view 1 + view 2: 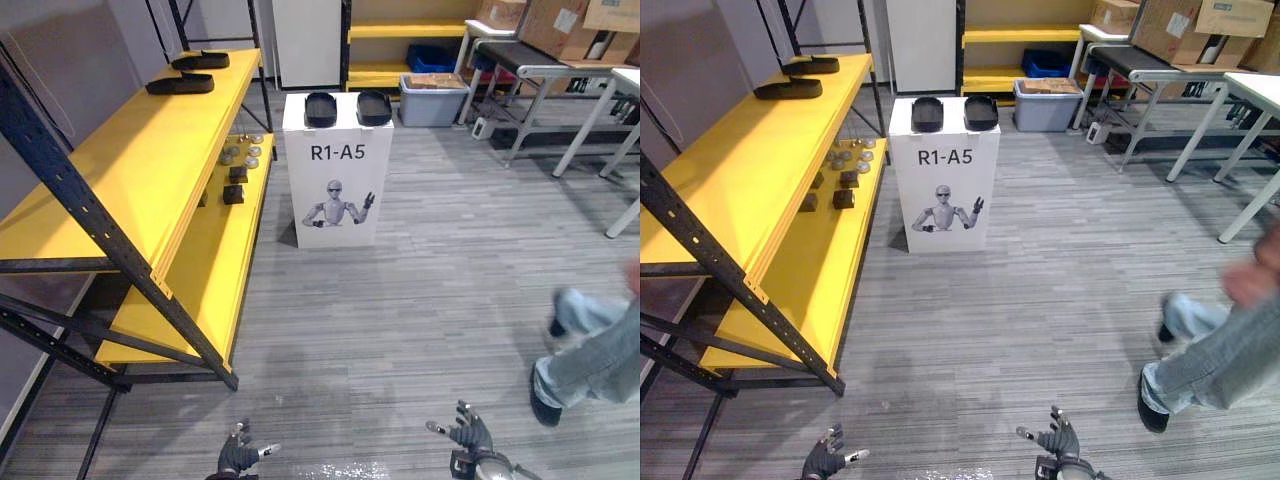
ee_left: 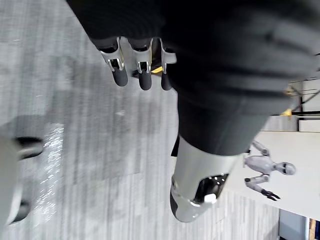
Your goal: Walk over and take plastic housings, then place them on the shelf
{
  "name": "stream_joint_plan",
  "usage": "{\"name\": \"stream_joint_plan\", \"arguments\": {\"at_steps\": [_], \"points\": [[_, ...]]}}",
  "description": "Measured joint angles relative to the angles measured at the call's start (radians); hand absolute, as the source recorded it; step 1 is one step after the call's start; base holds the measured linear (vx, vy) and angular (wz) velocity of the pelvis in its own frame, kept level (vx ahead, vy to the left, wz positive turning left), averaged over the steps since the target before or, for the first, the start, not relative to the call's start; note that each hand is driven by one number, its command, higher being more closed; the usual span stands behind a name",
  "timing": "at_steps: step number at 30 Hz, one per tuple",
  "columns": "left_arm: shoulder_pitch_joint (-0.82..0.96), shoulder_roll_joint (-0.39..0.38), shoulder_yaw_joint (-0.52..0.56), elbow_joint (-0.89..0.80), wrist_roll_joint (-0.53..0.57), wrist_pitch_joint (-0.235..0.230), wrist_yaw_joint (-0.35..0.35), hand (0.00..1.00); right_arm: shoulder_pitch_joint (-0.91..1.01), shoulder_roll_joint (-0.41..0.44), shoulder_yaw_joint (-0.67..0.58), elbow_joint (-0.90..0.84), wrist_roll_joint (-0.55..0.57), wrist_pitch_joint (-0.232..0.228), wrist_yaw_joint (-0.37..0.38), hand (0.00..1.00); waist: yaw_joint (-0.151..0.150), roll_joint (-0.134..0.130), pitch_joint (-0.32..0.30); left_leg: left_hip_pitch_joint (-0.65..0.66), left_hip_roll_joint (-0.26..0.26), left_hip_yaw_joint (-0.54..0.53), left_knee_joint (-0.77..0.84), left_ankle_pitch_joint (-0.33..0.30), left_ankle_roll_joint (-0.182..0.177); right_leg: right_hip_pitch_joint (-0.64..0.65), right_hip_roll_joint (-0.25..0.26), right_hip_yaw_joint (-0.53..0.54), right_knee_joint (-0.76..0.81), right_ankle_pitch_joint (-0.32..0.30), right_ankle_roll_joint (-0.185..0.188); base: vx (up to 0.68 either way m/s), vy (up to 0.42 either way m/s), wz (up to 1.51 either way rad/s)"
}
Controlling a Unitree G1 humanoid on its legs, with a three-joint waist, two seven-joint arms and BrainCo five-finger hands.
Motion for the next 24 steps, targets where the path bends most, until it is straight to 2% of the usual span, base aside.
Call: {"name": "stream_joint_plan", "arguments": {"at_steps": [4,11,24], "points": [[0.009,-0.001,0.018,-0.048,0.018,0.0,-0.004,0.0,-0.008,-0.003,-0.001,-0.032,-0.048,0.0,0.022,0.0,0.0,0.003,0.009,0.031,0.002,0.0,-0.012,-0.012,-0.019,0.034,0.003,-0.001,-0.017,-0.002,0.003,0.06,-0.008,-0.01],[0.02,-0.022,0.037,-0.1,0.016,-0.002,-0.022,0.0,-0.011,-0.003,-0.002,-0.04,-0.048,-0.001,0.037,0.0,-0.002,0.012,0.021,0.048,0.005,0.0,-0.01,-0.024,-0.038,0.05,0.003,-0.002,-0.015,-0.011,0.016,-0.01,-0.007,-0.01],[0.043,-0.047,0.04,-0.165,0.015,-0.001,-0.016,0.0,-0.012,0.001,-0.003,-0.04,-0.043,-0.001,0.022,0.0,0.0,0.017,0.021,0.039,0.006,0.015,-0.014,-0.021,-0.023,0.024,0.005,0.004,-0.013,-0.018,0.021,-0.04,-0.015,-0.03]]}}
